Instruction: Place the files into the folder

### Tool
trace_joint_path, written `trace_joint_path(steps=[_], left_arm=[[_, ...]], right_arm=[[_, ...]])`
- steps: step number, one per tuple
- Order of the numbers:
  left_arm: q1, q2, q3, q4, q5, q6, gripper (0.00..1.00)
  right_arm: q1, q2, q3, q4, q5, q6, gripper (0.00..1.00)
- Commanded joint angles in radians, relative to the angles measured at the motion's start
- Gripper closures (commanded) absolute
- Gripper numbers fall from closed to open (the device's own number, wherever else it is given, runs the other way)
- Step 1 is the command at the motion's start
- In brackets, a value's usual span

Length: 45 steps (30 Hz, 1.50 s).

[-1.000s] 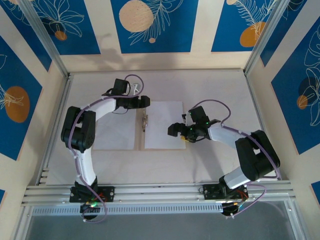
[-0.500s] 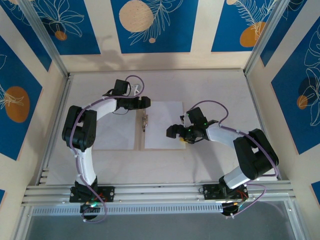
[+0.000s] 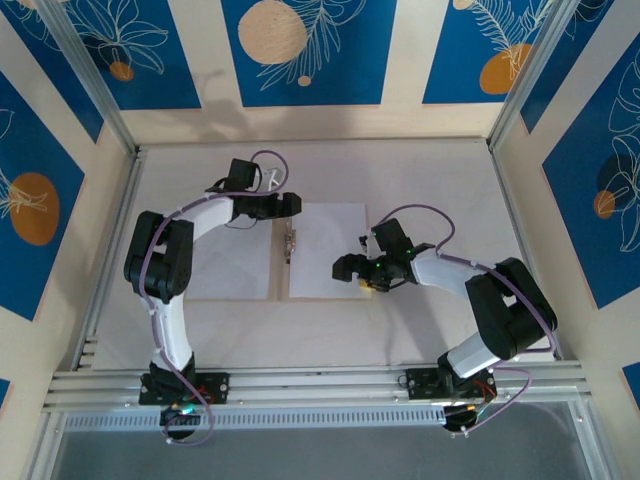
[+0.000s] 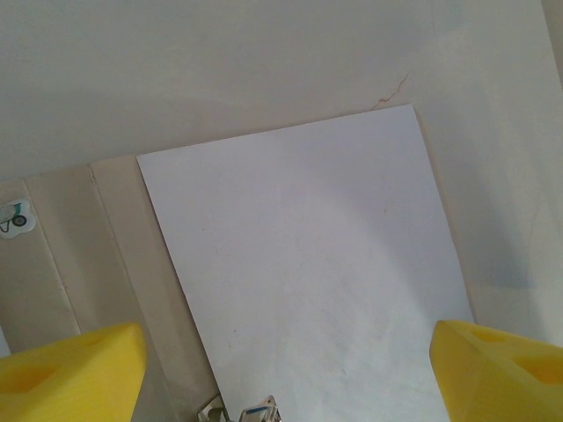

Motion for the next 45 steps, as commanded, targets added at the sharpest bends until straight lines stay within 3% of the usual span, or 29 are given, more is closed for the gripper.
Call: trace_joint_path(steps=[1,12,27,45], left_arm=[[-0.008,-0.007,0.010,0.016,0.027,-0.010,0.16],[-0.008,-0.011,0.007,0.013,0.026,-0.007,0.16],[-0.008,0.015,0.040,-0.036,0.030,0.056,0.16],[-0.015,0.053,0.063,-0.047,0.204,0.115,0.17]], right_arm=[[0.008,-0.019,-0.006,-0.005,0.007,0.009,0.06],[0.016,-0.030,-0.003,-0.026,0.024,0.004,0.06],[-0.031,-0.181,0.094,-0.140,-0.041,-0.009,0.05],[-0.089,-0.301,0.056,-0.193,-0.087,-0.015,0.04]])
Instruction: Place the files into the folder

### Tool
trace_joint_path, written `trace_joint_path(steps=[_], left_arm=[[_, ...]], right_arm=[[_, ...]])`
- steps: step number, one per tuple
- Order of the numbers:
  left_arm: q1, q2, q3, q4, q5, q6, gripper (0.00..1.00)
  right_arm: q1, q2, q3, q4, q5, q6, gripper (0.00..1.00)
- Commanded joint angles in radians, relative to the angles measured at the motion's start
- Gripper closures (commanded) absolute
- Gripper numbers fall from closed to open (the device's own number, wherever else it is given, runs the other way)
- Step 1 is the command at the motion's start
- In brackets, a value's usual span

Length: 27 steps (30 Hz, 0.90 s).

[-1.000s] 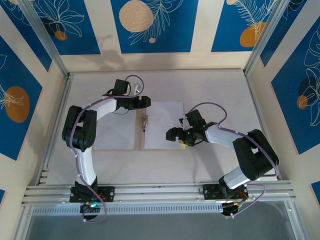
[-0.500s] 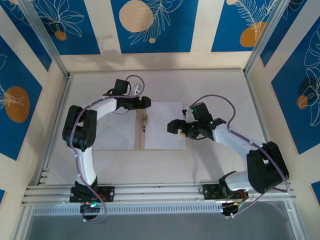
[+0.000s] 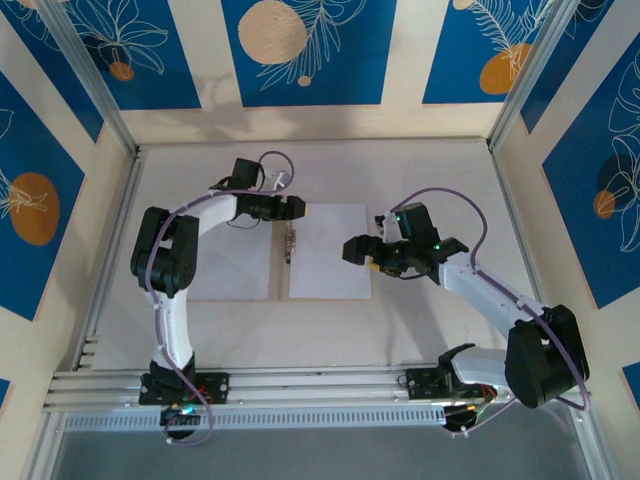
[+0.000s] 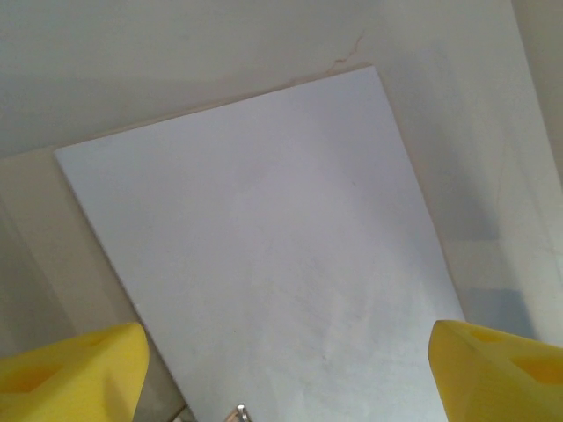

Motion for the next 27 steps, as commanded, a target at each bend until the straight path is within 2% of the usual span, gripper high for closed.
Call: trace_joint_path(steps=[1,9,20,23,27], left_arm=[[-0.014,-0.014,0.002,0.002,0.072,0.015,0.17],[-0.034,-0.090,-0.070,0.026,0.079,-0.010,0.18],[-0.051,-0.280,-0.288,0.083,0.055,-0.053,0.18],[-0.050,-0.368,-0.332,0.058,-0.019,-0.049,0.18],[-0.040,-0.471,-0.378,-0.001,-0.234,-0.070,0.18]], right_arm=[[-0.009,-0.021,-0.017,-0.023,-0.031,-0.013,0.04],[-0.034,-0.023,-0.028,-0.028,-0.043,-0.025,0.04],[-0.051,-0.038,-0.036,-0.030,-0.060,-0.027,0.04],[-0.053,-0.038,-0.032,-0.035,-0.066,-0.031,0.04],[-0.056,-0.038,-0.028,-0.044,-0.071,-0.035,0.04]])
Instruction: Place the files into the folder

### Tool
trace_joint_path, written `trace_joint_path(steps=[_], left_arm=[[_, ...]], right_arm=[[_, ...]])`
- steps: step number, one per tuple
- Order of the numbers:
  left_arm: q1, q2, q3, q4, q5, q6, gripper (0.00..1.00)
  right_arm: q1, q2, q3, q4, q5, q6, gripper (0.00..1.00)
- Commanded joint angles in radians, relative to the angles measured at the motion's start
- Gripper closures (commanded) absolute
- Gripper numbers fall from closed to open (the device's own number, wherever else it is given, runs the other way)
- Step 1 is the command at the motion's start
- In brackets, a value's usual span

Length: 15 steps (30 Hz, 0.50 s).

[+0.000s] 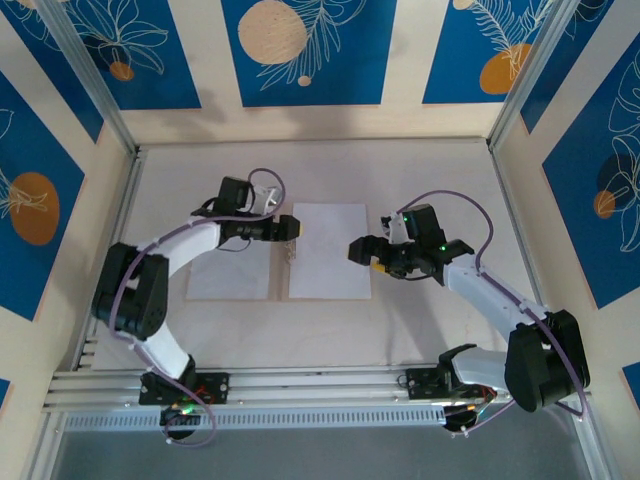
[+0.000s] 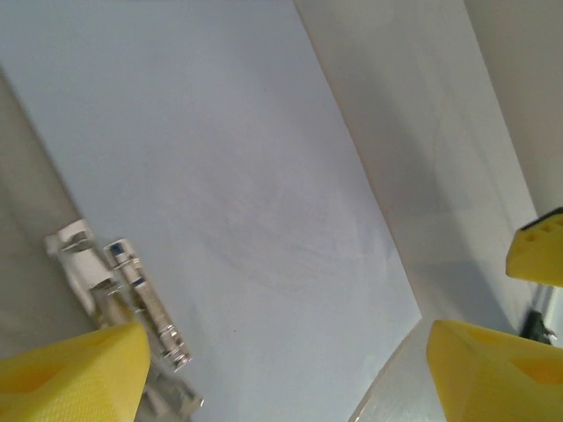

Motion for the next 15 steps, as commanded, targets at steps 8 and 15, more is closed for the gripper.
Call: trace_joint_path(steps=[8,15], left_arm=[[0.071,-0.048,-0.021,-0.221,-0.520,-0.077,0.17],[0.077,0.077,0.028,-0.279,-0.619,-0.107,0.19]], right_arm=[[-0.012,-0.069,-0.006,-0.055,-0.013,-0.027,0.04],[-0.021,-0.125,-0.019,-0.104,-0.004,-0.039,0.04]])
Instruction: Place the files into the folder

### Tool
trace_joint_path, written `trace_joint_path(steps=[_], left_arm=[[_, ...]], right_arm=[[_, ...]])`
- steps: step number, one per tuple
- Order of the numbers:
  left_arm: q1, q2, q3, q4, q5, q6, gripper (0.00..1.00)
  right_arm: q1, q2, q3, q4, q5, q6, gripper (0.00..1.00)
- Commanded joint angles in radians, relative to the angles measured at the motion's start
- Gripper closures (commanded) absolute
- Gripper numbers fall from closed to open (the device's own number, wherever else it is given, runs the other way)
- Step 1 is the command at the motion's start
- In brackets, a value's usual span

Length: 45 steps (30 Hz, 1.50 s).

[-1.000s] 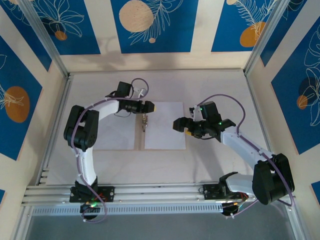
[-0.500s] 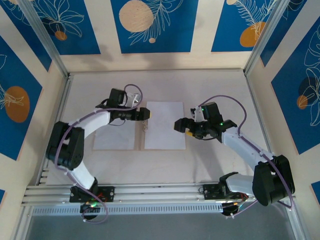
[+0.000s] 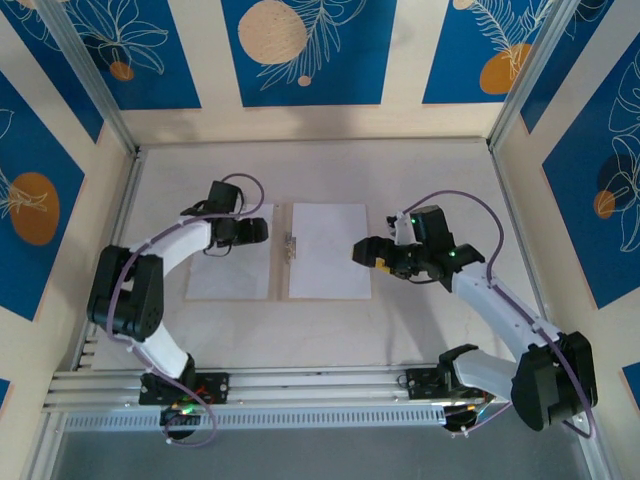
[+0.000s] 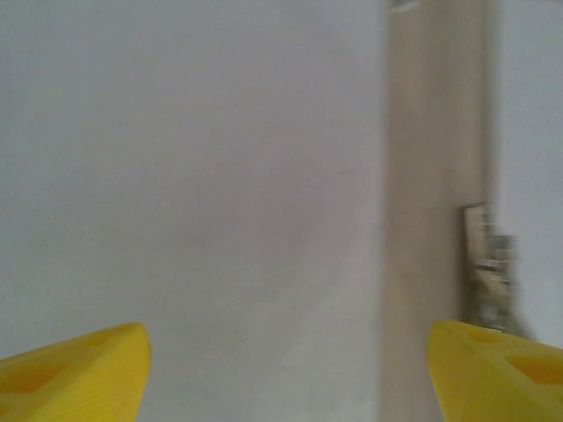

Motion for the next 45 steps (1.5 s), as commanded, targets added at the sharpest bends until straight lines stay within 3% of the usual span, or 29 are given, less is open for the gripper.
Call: trace_joint_path(steps=[1,22,37,45], left_arm=[[0.004,0.057,0.040,-0.078,-0.072,-0.031,0.19],[-0.061,0.177,0.006,0.080,0.129,-0.132,0.22],[-0.215,0.131,-0.053,0.202,0.155,-0.345,0.21],[-0.208,0.003,-0.060,0.095,0.081,-0.290,0.19]], right_arm=[[-0.010,-0.023,-0.015,-0.055,-0.002,-0.019,0.04],[-0.029,-0.063,-0.011,-0.086,-0.011,0.001,0.04],[0.028,0.019,0.043,-0.112,0.089,0.069,0.06],[0.137,0.141,0.131,-0.128,0.198,0.115,0.08]])
